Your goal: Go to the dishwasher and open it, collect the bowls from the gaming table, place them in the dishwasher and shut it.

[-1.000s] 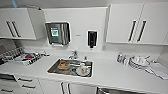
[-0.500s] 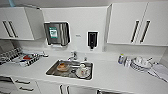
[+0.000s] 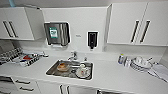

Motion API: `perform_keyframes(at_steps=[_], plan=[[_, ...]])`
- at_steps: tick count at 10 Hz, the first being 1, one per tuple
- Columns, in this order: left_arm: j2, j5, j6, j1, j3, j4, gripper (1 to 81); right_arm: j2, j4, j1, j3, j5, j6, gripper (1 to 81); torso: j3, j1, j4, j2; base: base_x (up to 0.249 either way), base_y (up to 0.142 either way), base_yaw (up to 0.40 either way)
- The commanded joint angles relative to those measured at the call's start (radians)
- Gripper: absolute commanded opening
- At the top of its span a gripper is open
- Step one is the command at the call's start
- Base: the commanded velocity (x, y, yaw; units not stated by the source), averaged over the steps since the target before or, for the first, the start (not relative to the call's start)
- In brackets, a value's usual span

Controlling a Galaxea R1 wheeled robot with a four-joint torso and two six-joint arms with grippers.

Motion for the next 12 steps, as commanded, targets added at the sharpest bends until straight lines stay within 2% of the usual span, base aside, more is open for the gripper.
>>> perform_keyframes(at_steps=[1,2,3,4,5,8,11,12], plan=[[-0.016,0.047,-0.007,-0.045,0.014,-0.002,81.1,-0.015,-0.007,0.048,-0.006,-0.090,-0.004,81.1,0.000,0.001,0.000,0.000,0.000,0.000,0.000],[-0.028,0.030,-0.005,-0.042,0.033,0.007,81.1,-0.034,-0.008,0.045,0.036,-0.090,-0.006,81.1,0.000,0.001,0.000,0.000,0.000,0.000,0.000],[-0.058,-0.036,-0.004,-0.027,0.077,0.011,81.1,-0.090,0.001,0.046,0.150,-0.082,-0.004,81.1,0.000,0.001,0.000,0.000,0.000,0.000,0.000],[-0.097,-0.108,-0.002,-0.010,0.134,0.011,81.1,-0.146,0.007,0.054,0.251,-0.082,0.002,81.1,0.000,0.064,0.000,-0.100,0.000,0.000,0.000],[-0.138,-0.139,-0.004,-0.008,0.195,0.011,81.1,-0.201,0.009,0.062,0.344,-0.082,0.007,81.1,0.000,0.066,0.000,-0.103,0.000,0.000,0.000],[-0.291,-0.144,-0.005,-0.013,0.421,0.010,81.1,-0.357,0.044,0.073,0.574,-0.076,0.008,81.1,0.000,0.112,0.000,-0.176,0.000,0.000,0.000],[-0.410,-0.156,-0.008,-0.020,0.590,0.010,81.1,-0.379,0.056,0.085,0.574,-0.075,0.008,81.1,0.000,0.174,0.000,-0.276,0.000,0.000,0.000],[-0.475,-0.160,-0.008,-0.023,0.677,0.010,81.1,-0.379,0.058,0.086,0.574,-0.062,0.008,81.1,0.000,0.198,0.000,-0.313,0.000,0.000,0.000]])
